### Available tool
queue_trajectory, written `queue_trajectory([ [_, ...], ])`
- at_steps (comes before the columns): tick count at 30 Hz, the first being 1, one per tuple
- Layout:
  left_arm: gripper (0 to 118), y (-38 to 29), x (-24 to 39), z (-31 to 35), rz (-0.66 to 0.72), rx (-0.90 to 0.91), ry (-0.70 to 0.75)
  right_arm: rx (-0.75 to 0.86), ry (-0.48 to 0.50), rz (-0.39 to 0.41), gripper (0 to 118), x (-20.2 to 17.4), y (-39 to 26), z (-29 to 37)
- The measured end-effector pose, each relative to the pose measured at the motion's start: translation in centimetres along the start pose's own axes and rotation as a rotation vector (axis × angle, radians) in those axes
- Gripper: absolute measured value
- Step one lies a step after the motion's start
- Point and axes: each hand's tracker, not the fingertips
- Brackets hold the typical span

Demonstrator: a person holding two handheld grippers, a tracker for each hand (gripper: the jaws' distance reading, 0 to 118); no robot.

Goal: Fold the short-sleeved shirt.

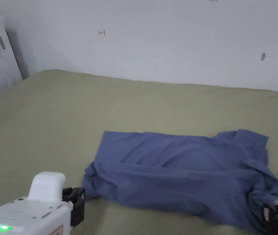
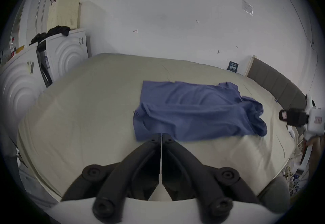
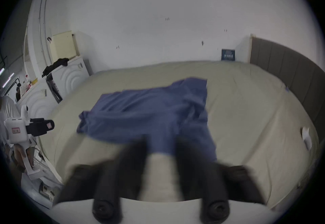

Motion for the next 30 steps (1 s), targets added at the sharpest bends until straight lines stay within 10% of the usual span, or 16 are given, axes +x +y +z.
queue_trajectory([
  [1,1,-0.8,0.2,0.3,0.013,-0.02,0.005,-0.031,-0.029,0.014,2,-0.5,-1.3,0.1],
  [11,2,-1.6,0.4,-6.9,0.177,-0.078,0.058,-0.098,-0.032,0.022,2,0.3,-3.0,0.1],
  [16,83,-0.2,-0.2,-12.3,0.146,-0.115,0.18,-0.083,-0.051,0.027,2,1.3,-1.9,-0.2],
  [21,82,0.0,0.8,-15.1,0.187,-0.257,0.205,-0.08,-0.074,0.038,2,2.7,-1.6,-1.1],
  [22,74,0.3,0.9,-15.2,0.175,-0.243,0.208,-0.078,-0.078,0.036,2,3.0,-1.6,-1.4],
  [23,24,0.4,0.9,-14.8,0.176,-0.223,0.207,-0.083,-0.082,0.03,2,3.5,-1.7,-2.0],
  [27,8,1.2,0.9,-14.7,0.2,-0.164,0.117,-0.136,-0.098,-0.009,5,6.1,-1.6,-5.5],
  [30,8,1.2,0.3,-14.6,0.149,-0.176,0.117,-0.177,-0.118,0.015,79,8.1,-1.3,-8.5],
])
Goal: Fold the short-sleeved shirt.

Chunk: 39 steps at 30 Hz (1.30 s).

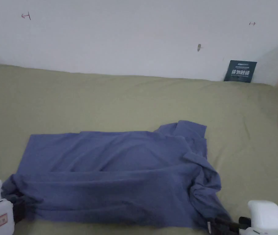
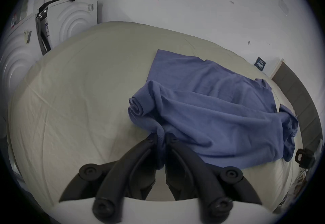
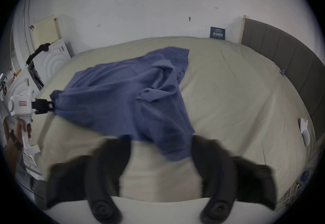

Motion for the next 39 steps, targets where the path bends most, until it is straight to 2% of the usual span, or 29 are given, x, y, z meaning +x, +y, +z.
queue_trajectory([
  [1,8,0.0,-0.2,0.0,0.0,-0.003,-0.004,-0.001,-0.011,0.001,83,0.3,0.2,-0.6],
  [2,8,0.0,-0.4,0.0,0.007,-0.013,-0.015,0.001,-0.01,0.013,77,0.6,0.3,-1.2],
  [3,8,-0.2,-0.3,0.3,0.018,-0.014,-0.025,-0.013,-0.011,0.028,79,0.7,0.5,-1.6],
  [5,8,-0.2,-0.4,0.3,0.02,-0.017,-0.036,-0.025,-0.02,0.106,79,0.4,0.6,-2.7],
  [8,8,0.0,-0.5,0.5,-0.007,-0.021,-0.041,-0.066,-0.077,0.155,77,0.5,0.9,-5.3],
  [9,8,0.0,-0.5,0.6,-0.016,-0.024,-0.041,-0.099,-0.072,0.147,70,0.7,1.0,-5.9],
  [10,8,0.1,-0.6,0.7,-0.033,-0.032,-0.046,-0.121,-0.059,0.127,57,1.2,1.3,-6.2],
  [11,8,0.4,-1.0,0.7,-0.047,-0.03,-0.049,-0.103,-0.028,0.059,22,1.8,1.5,-6.3],
  [12,8,0.5,-1.2,0.7,-0.057,-0.035,-0.059,-0.067,-0.001,-0.021,7,2.5,1.7,-6.1],
  [14,8,0.6,-1.4,0.8,-0.068,-0.039,-0.076,-0.009,0.082,-0.213,6,4.1,2.1,-5.6],
  [15,8,0.8,-1.8,0.7,-0.07,-0.046,-0.086,-0.05,0.126,-0.309,6,4.9,2.4,-5.5],
  [16,8,0.9,-1.9,0.8,-0.06,-0.047,-0.091,-0.059,0.149,-0.352,6,5.4,2.6,-5.2],
  [20,8,1.3,-2.1,1.6,-0.012,-0.049,-0.168,0.003,0.198,-0.301,6,5.4,3.3,-2.8],
  [24,8,1.9,-3.0,3.0,-0.071,-0.023,-0.193,0.062,0.263,-0.33,6,4.8,4.4,0.0],
  [26,8,2.1,-3.0,3.9,-0.087,-0.016,-0.209,0.064,0.271,-0.32,6,4.4,4.9,1.2],
  [30,8,2.3,-3.2,5.4,-0.133,0.005,-0.224,0.06,0.234,-0.235,6,2.8,5.1,2.7],
  [34,8,1.6,-3.8,7.3,-0.158,-0.005,-0.243,0.031,0.242,-0.244,6,3.2,4.3,3.9],
  [36,8,1.0,-4.4,8.4,-0.164,-0.011,-0.252,0.019,0.21,-0.246,6,3.2,3.6,4.9],
  [39,8,-0.5,-5.6,10.4,-0.155,-0.022,-0.262,-0.023,0.2,-0.317,6,4.1,2.3,6.8],
])
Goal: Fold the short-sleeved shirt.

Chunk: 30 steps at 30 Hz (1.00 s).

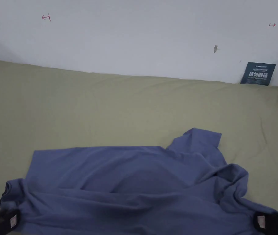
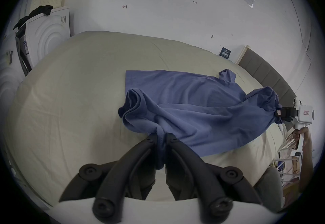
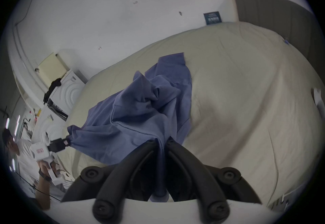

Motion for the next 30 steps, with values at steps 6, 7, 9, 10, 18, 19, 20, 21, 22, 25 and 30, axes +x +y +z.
queue_trajectory([
  [6,8,-3.9,-1.2,3.9,0.008,-0.054,0.007,-0.07,-0.017,-0.058,6,1.5,-3.1,3.6],
  [7,8,-4.6,-1.3,4.4,0.019,-0.072,0.0,-0.088,-0.018,-0.062,6,1.9,-3.6,3.7],
  [9,8,-6.5,-0.9,5.2,0.069,-0.104,-0.035,-0.156,-0.039,-0.122,6,3.0,-4.7,3.5],
  [10,8,-7.5,-0.8,5.5,0.079,-0.135,-0.046,-0.18,-0.062,-0.131,6,3.6,-5.4,3.1],
  [18,29,-12.1,0.3,7.9,0.24,-0.194,0.02,-0.179,-0.238,-0.136,20,4.4,-7.3,4.0],
  [19,41,-11.9,0.1,8.8,0.246,-0.172,0.045,-0.156,-0.283,-0.066,32,3.9,-6.7,4.9],
  [20,59,-11.4,-0.3,9.9,0.245,-0.161,0.06,-0.141,-0.336,0.009,52,3.2,-6.1,5.8],
  [21,69,-10.8,-0.5,10.9,0.236,-0.127,0.134,-0.114,-0.388,0.068,63,2.5,-5.5,6.8],
  [22,70,-10.2,-0.5,11.6,0.225,-0.076,0.167,-0.071,-0.4,0.111,67,1.7,-5.1,7.7],
  [25,70,-7.5,0.8,12.9,0.142,0.082,0.244,0.055,-0.363,0.208,65,-1.7,-4.2,9.9],
  [30,68,-2.9,5.3,12.3,-0.018,0.133,0.262,0.148,-0.164,0.29,66,-8.6,-3.4,10.5],
])
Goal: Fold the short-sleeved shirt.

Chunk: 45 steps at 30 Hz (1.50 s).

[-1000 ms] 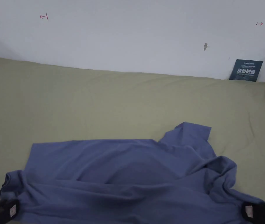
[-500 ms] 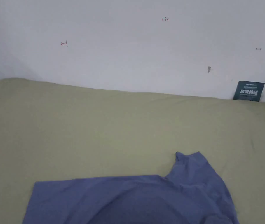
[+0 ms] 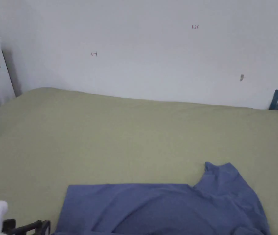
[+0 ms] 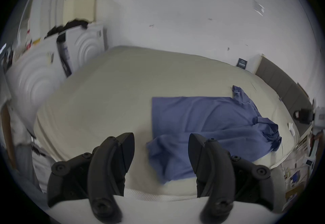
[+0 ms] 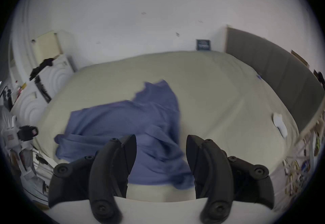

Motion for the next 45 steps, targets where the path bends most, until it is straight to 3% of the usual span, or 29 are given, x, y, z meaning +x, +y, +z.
queue_trajectory([
  [1,64,0.9,1.1,-0.6,-0.021,0.007,0.003,0.023,0.015,0.034,66,-1.4,0.3,-0.3],
  [2,53,1.5,1.7,-1.6,-0.044,0.023,0.017,0.044,0.028,0.078,65,-2.8,0.5,-0.9],
  [4,10,2.8,3.3,-3.4,-0.085,0.069,0.017,0.037,0.04,0.141,59,-5.1,0.6,-2.3],
  [5,0,3.3,4.1,-4.4,-0.104,0.088,0.034,0.036,0.054,0.161,37,-6.2,0.5,-3.2],
  [6,0,3.5,4.9,-5.1,-0.097,0.083,0.047,0.039,0.068,0.17,8,-7.1,0.3,-4.0],
  [7,0,3.9,5.5,-5.8,-0.102,0.084,0.052,0.039,0.087,0.173,3,-7.2,-0.2,-5.5],
  [14,0,4.1,5.7,-8.6,-0.057,0.072,0.046,-0.006,0.099,0.11,2,-8.3,-1.4,-8.9],
  [17,0,4.3,3.4,-10.7,0.017,0.011,0.059,-0.02,0.117,0.107,2,-8.2,-1.0,-9.0],
  [23,3,5.8,-1.1,-18.0,0.02,-0.187,0.153,-0.017,0.107,0.122,2,-6.4,0.5,-9.2],
  [24,15,5.9,-1.4,-19.1,0.019,-0.211,0.155,-0.021,0.104,0.118,2,-5.9,0.8,-9.4],
  [25,36,6.1,-1.7,-20.2,0.022,-0.237,0.148,-0.028,0.098,0.115,2,-5.3,1.1,-9.6],
  [26,74,6.1,-1.6,-21.3,0.036,-0.273,0.148,-0.039,0.089,0.118,2,-4.7,1.4,-9.8],
  [27,90,6.1,-1.5,-22.3,0.05,-0.307,0.129,-0.049,0.081,0.122,2,-4.4,1.8,-9.9],
  [31,91,5.3,-0.5,-25.2,0.06,-0.39,0.065,-0.054,0.04,0.123,2,-1.8,3.3,-11.3],
  [34,64,4.4,0.7,-24.7,0.043,-0.353,0.102,-0.039,0.014,0.13,2,0.6,4.9,-13.4],
  [35,18,4.3,1.0,-24.5,0.053,-0.313,0.088,-0.042,-0.003,0.127,3,1.6,5.6,-14.8],
  [36,3,4.3,1.3,-24.5,0.07,-0.302,0.033,-0.045,-0.015,0.125,8,2.6,6.1,-16.3],
  [37,3,4.1,1.7,-24.7,0.095,-0.29,-0.018,-0.049,-0.011,0.124,20,3.7,6.8,-18.5],
  [39,3,3.6,3.1,-23.7,0.042,-0.303,0.03,-0.113,0.031,0.105,76,5.8,7.8,-22.7],
  [40,3,3.4,3.2,-23.8,0.009,-0.293,0.049,-0.19,0.035,0.096,89,6.6,8.3,-25.2],
  [43,3,3.9,3.1,-23.3,0.051,-0.288,0.03,-0.342,0.068,0.064,85,8.1,9.0,-31.2],
  [45,3,3.7,3.3,-23.0,0.08,-0.282,0.021,-0.389,-0.001,0.068,85,8.3,9.1,-34.2],
])
